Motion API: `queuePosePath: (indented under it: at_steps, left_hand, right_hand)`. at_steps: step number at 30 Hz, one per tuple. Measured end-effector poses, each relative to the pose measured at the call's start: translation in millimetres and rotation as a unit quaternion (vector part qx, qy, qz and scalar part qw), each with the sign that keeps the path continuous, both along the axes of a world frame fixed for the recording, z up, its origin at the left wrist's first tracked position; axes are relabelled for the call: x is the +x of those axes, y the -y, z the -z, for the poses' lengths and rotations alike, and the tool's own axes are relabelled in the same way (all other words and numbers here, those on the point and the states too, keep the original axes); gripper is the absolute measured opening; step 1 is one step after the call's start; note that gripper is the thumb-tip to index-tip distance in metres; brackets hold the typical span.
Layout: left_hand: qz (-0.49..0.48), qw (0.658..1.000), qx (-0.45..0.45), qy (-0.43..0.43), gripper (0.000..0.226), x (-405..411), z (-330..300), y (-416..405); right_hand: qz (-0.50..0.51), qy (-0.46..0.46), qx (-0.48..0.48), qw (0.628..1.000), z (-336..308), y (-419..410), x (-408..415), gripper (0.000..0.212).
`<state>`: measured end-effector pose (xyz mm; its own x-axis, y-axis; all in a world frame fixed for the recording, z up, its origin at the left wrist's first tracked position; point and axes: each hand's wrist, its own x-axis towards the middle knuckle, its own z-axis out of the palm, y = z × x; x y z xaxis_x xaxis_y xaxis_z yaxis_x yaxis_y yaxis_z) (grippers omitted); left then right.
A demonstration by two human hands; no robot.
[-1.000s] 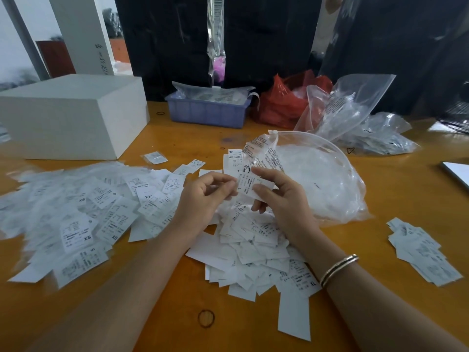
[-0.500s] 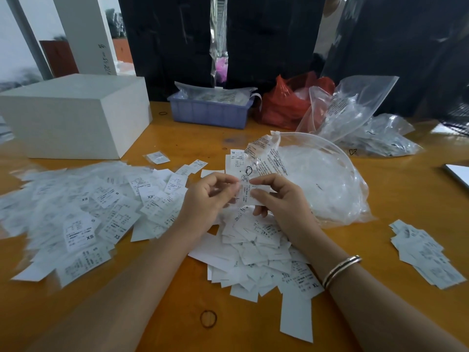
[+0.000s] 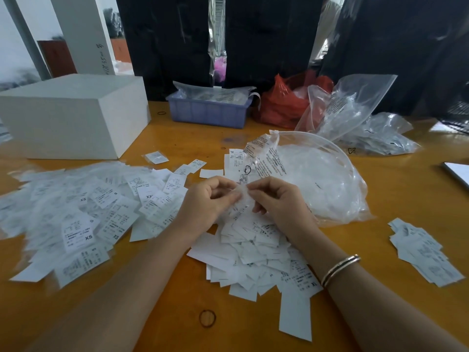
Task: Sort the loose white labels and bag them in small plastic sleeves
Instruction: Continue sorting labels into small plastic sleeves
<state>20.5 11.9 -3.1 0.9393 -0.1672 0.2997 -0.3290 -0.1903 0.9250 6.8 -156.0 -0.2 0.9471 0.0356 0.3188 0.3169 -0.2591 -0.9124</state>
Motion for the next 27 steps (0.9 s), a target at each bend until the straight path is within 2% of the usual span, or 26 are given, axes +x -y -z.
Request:
queuePosePath:
  at_steps: [4, 7, 11, 14, 18, 22, 25, 27]
  left_hand:
    - [-0.009, 1.000, 0.003, -0.001, 0.009, -1, 0, 0]
    - [-0.032, 0.999, -0.011, -0.011, 0.013, -1, -3, -1]
    - [0.021, 0.999, -0.022, -0.032, 0.023, -5, -7, -1]
    - [0.077, 0.996, -0.018, -0.045, 0.040, -7, -7, -1]
    - [0.042, 0.999, 0.016, -0.012, 0.056, -6, -6, -2]
    - [0.011, 0.999, 0.045, 0.016, 0.058, -2, -4, -3]
    - [-0.043, 0.995, 0.070, 0.054, 0.058, 2, -5, -8]
    - [-0.101, 0.988, 0.089, 0.080, 0.055, 5, -7, -13]
  right_hand:
    - [-0.017, 0.042, -0.074, 0.996, -1, -2, -2, 0.024]
    - [-0.043, 0.045, -0.101, 0.993, -1, -4, -1, 0.020]
    - [-0.027, 0.032, -0.083, 0.996, 0, -5, -2, 0.022]
    - [-0.001, 0.024, -0.014, 1.000, 0, -3, -1, 0.027]
    - [-0.009, 0.003, 0.070, 0.998, -2, -1, 0, 0.019]
    - [0.026, 0.035, 0.076, 0.996, -3, 1, 0, 0.026]
    - [0.079, 0.094, 0.051, 0.991, -5, 5, 0, 0.026]
    - [0.173, 0.162, -0.032, 0.971, -6, 15, 4, 0.024]
